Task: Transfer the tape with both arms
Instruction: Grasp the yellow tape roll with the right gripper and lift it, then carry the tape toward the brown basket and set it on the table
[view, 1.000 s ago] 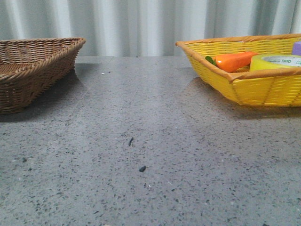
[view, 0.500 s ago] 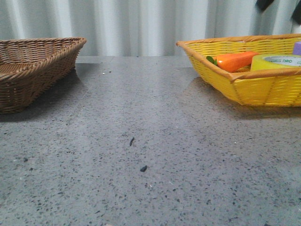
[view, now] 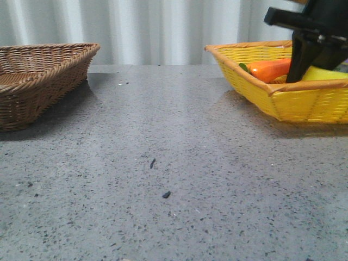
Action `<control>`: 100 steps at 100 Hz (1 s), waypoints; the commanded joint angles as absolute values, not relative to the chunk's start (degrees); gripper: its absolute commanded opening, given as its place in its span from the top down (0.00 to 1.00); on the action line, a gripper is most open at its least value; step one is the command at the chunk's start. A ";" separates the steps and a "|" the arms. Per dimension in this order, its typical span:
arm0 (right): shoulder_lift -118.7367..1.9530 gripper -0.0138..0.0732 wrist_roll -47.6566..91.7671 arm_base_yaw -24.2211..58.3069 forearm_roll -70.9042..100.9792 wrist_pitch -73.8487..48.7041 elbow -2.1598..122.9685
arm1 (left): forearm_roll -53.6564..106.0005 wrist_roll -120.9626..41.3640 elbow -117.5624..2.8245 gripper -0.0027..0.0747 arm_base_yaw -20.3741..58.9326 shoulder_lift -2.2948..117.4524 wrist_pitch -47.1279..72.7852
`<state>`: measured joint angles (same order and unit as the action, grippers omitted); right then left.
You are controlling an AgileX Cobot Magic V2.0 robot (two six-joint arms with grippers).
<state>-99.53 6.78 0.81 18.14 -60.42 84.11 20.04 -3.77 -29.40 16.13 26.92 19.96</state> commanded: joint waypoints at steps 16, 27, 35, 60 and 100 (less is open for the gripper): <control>-88.44 0.89 7.54 2.46 19.65 -59.57 99.76 | 20.49 -3.68 -31.64 0.41 16.49 27.40 16.42; -86.59 0.89 7.54 5.88 19.73 -59.70 108.97 | 20.49 -3.68 -31.64 0.41 16.49 27.40 16.10; -86.46 0.89 7.54 9.26 21.12 -59.70 115.82 | 20.49 -3.68 -31.64 0.41 16.49 27.40 16.10; -91.40 0.89 7.54 20.30 23.32 -59.35 122.15 | 20.59 -3.68 -31.45 0.41 16.49 27.40 16.05; -113.65 0.89 5.86 26.58 21.09 -65.97 122.15 | 20.59 -3.68 -31.45 0.41 16.49 27.40 17.29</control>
